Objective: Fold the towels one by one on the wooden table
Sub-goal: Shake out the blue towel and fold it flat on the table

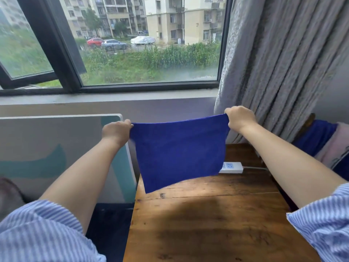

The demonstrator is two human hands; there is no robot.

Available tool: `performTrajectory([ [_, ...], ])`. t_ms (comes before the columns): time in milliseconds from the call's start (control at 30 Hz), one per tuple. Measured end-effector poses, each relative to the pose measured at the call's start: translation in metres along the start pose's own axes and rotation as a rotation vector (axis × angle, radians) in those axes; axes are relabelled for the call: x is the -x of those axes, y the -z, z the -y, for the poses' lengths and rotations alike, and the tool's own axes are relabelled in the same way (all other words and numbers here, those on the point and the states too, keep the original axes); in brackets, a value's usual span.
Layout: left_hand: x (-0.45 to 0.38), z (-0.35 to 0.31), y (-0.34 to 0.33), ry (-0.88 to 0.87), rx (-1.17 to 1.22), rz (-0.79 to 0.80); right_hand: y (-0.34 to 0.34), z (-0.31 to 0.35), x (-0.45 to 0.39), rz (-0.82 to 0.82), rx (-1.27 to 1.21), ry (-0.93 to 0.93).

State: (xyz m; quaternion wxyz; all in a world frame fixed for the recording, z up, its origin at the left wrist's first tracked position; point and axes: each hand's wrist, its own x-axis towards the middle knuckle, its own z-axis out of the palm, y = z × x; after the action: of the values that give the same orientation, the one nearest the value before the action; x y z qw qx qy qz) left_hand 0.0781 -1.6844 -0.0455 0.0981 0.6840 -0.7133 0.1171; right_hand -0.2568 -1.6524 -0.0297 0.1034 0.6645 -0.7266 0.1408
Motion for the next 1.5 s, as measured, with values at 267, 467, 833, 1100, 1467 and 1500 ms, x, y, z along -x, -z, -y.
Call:
performTrajectory([
  [267, -0.003, 0.002, -0.011, -0.016, 0.027, -0.113, -0.017, -0.006, 0.002, 0.039, -0.114, -0.078],
  [467, -0.001, -0.003, -0.031, 0.115, 0.175, 0.078, -0.033, -0.001, -0.004, 0.197, -0.234, -0.134],
  [833, -0.022, 0.005, -0.045, 0.395, 0.620, -0.068, -0.058, 0.025, -0.039, -0.021, -0.376, -0.094],
  [1100, 0.040, 0.043, -0.088, 0.068, 0.507, 0.048, -0.092, 0.024, 0.029, -0.075, -0.166, 0.116],
  [1467, 0.176, 0.038, -0.179, -0.585, -0.180, 1.014, -0.199, -0.002, 0.216, 0.733, 0.199, 0.463],
  [1500, 0.185, 0.035, -0.186, -0.617, -0.245, 1.050, -0.205, 0.000, 0.227, 0.772, 0.227, 0.485],
])
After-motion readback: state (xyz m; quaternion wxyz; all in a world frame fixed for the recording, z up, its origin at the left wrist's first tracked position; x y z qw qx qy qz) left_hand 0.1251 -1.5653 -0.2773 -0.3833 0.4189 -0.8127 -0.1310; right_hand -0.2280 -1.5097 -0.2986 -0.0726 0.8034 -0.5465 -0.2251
